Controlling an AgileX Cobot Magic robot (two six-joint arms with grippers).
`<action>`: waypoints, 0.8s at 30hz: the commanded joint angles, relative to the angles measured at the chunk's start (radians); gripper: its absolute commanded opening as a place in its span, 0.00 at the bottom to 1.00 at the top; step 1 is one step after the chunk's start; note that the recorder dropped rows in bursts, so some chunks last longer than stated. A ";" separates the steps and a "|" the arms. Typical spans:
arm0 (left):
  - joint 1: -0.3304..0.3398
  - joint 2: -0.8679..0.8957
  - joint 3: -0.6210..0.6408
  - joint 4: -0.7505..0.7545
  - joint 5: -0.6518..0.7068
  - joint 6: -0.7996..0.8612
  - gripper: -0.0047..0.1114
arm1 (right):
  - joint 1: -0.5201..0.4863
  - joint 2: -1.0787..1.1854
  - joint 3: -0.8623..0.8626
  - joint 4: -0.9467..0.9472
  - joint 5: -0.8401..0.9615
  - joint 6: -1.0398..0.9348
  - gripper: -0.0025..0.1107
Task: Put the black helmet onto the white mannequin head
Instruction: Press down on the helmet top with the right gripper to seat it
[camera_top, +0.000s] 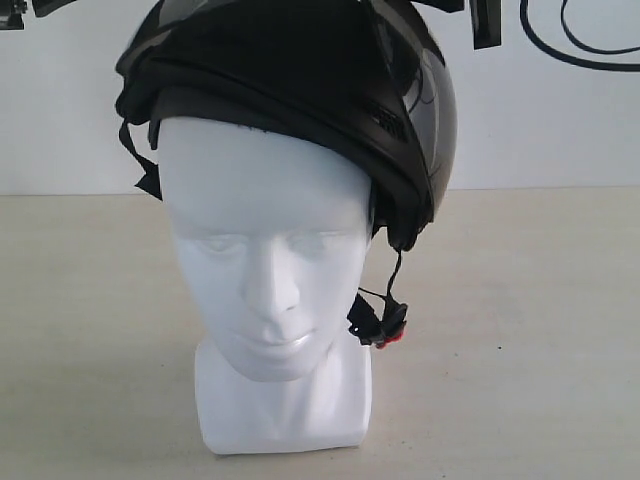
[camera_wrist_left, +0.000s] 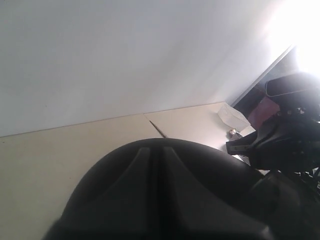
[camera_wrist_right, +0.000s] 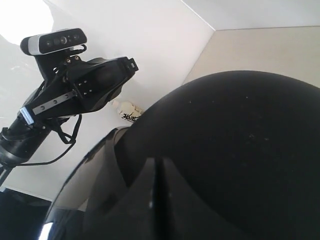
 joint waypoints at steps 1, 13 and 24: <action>-0.004 -0.001 -0.008 0.004 -0.003 -0.008 0.08 | 0.010 -0.011 -0.005 -0.009 0.028 0.004 0.02; -0.029 -0.001 -0.060 0.078 -0.036 -0.008 0.08 | 0.099 -0.011 -0.005 -0.011 0.028 -0.001 0.02; -0.074 -0.001 -0.088 0.110 -0.074 -0.008 0.08 | 0.140 -0.011 -0.005 -0.011 0.028 0.010 0.02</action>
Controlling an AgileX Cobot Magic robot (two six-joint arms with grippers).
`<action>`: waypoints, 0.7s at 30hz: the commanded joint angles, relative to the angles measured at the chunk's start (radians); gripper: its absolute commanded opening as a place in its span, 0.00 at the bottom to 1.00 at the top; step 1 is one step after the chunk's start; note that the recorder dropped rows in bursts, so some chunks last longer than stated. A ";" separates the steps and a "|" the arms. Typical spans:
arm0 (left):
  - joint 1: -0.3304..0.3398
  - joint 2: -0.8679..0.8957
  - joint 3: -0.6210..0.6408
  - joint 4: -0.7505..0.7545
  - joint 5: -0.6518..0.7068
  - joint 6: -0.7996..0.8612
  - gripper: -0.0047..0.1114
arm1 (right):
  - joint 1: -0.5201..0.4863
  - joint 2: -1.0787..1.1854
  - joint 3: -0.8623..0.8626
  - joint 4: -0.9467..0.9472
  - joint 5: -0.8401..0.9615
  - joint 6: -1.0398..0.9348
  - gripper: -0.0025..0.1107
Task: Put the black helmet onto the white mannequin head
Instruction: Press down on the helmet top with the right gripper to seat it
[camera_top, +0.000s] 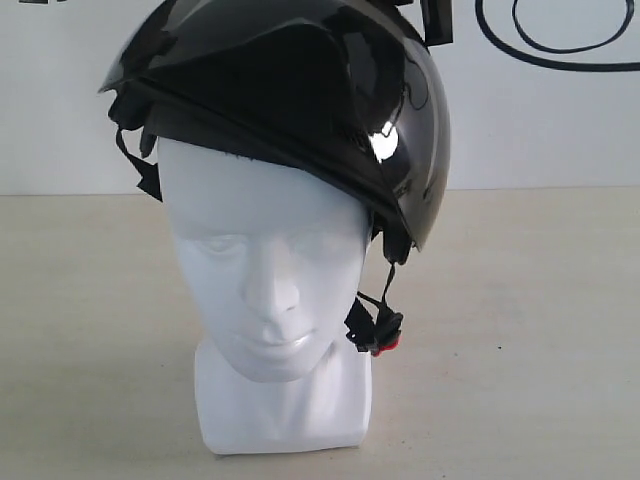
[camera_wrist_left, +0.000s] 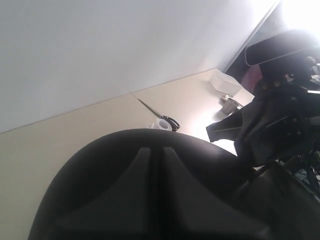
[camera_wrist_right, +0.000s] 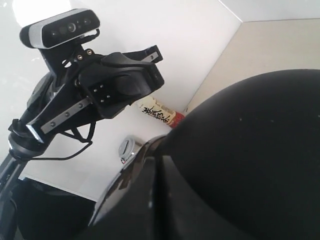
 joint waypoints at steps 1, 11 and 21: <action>-0.005 -0.001 -0.007 0.004 -0.032 -0.008 0.08 | 0.036 -0.007 -0.003 -0.039 0.068 0.000 0.02; -0.005 -0.001 -0.007 0.004 -0.085 -0.008 0.08 | 0.090 -0.007 -0.003 -0.039 0.068 0.008 0.02; -0.005 -0.001 -0.056 0.004 -0.120 -0.008 0.08 | 0.044 -0.049 -0.009 -0.054 0.033 0.003 0.02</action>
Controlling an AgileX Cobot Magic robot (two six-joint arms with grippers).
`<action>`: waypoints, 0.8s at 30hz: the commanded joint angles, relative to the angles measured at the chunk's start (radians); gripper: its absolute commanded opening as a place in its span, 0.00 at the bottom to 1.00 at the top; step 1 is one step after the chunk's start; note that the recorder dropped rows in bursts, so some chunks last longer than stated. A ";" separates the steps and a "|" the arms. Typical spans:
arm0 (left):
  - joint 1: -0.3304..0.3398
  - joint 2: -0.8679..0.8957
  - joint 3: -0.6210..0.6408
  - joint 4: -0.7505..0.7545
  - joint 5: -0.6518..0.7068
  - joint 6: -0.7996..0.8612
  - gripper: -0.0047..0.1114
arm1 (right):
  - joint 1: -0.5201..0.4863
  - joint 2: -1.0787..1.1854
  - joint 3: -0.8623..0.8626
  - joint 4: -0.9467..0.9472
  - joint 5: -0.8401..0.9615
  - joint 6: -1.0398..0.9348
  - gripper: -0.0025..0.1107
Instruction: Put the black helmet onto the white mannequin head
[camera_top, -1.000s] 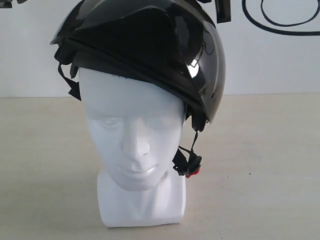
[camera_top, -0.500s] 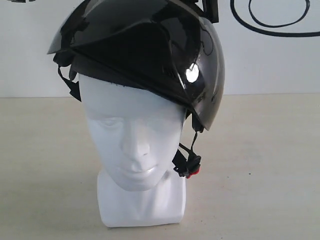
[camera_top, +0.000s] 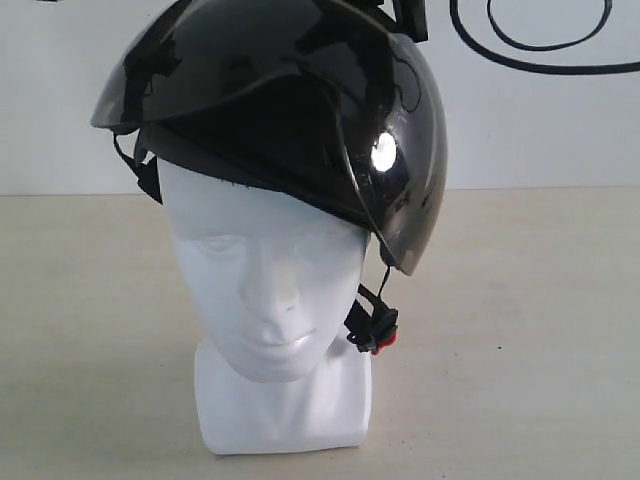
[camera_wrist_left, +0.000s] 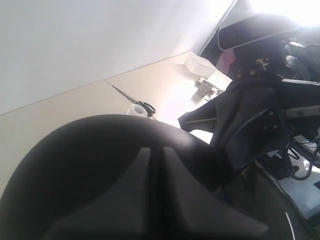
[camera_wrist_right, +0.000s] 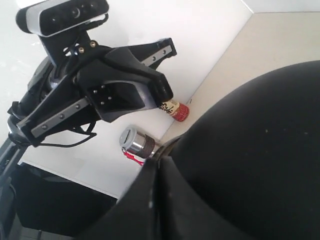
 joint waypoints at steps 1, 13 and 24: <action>-0.012 -0.001 -0.039 -0.003 -0.006 -0.008 0.08 | -0.053 -0.041 -0.006 -0.024 0.052 0.000 0.02; -0.091 -0.001 -0.052 -0.003 -0.006 -0.008 0.08 | -0.212 -0.102 -0.014 -0.243 0.084 0.047 0.02; -0.119 0.011 -0.052 -0.003 -0.006 -0.008 0.08 | -0.217 -0.160 0.004 -0.293 0.071 0.074 0.02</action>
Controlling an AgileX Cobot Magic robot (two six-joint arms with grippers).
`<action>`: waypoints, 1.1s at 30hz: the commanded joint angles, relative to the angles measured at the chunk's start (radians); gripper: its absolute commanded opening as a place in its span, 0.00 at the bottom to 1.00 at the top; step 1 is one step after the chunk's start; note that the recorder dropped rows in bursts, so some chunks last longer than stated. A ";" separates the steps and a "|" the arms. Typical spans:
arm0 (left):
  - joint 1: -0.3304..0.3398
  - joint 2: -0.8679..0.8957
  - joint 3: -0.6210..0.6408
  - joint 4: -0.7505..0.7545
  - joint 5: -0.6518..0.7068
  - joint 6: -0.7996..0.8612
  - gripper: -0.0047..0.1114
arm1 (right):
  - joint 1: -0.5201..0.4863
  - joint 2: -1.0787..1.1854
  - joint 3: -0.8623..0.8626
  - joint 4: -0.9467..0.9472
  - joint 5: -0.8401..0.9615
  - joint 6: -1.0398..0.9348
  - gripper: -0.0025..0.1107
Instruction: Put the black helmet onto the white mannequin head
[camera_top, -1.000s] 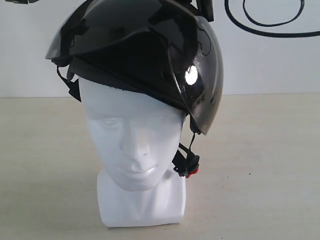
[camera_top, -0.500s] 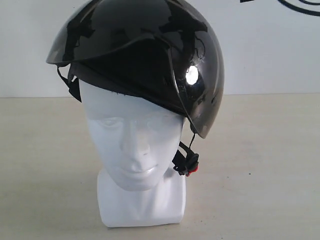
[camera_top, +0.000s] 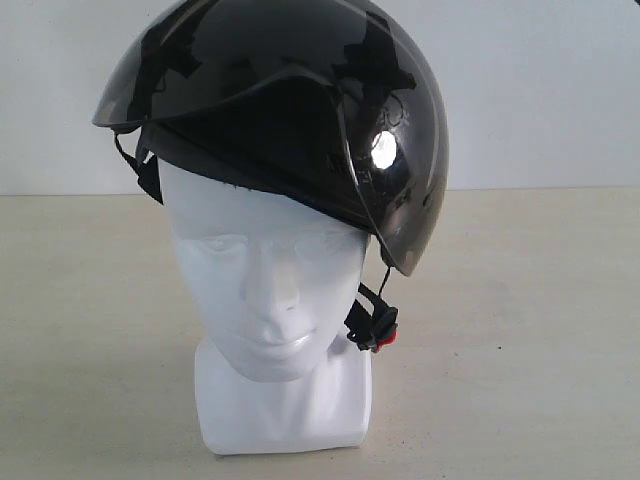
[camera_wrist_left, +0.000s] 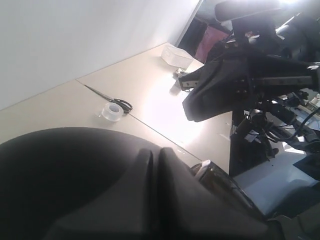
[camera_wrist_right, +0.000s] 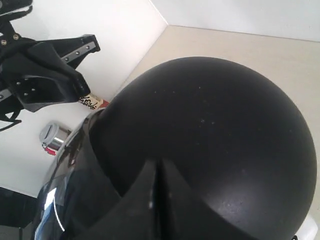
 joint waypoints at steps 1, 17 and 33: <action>-0.018 0.006 -0.006 -0.003 -0.005 -0.008 0.08 | 0.003 -0.009 0.025 -0.020 -0.025 0.012 0.02; 0.011 0.009 0.011 -0.003 0.048 -0.008 0.08 | 0.102 -0.012 0.104 -0.024 -0.063 -0.001 0.02; 0.066 -0.179 -0.055 -0.003 0.039 -0.010 0.08 | 0.102 -0.012 0.104 -0.043 -0.067 -0.001 0.02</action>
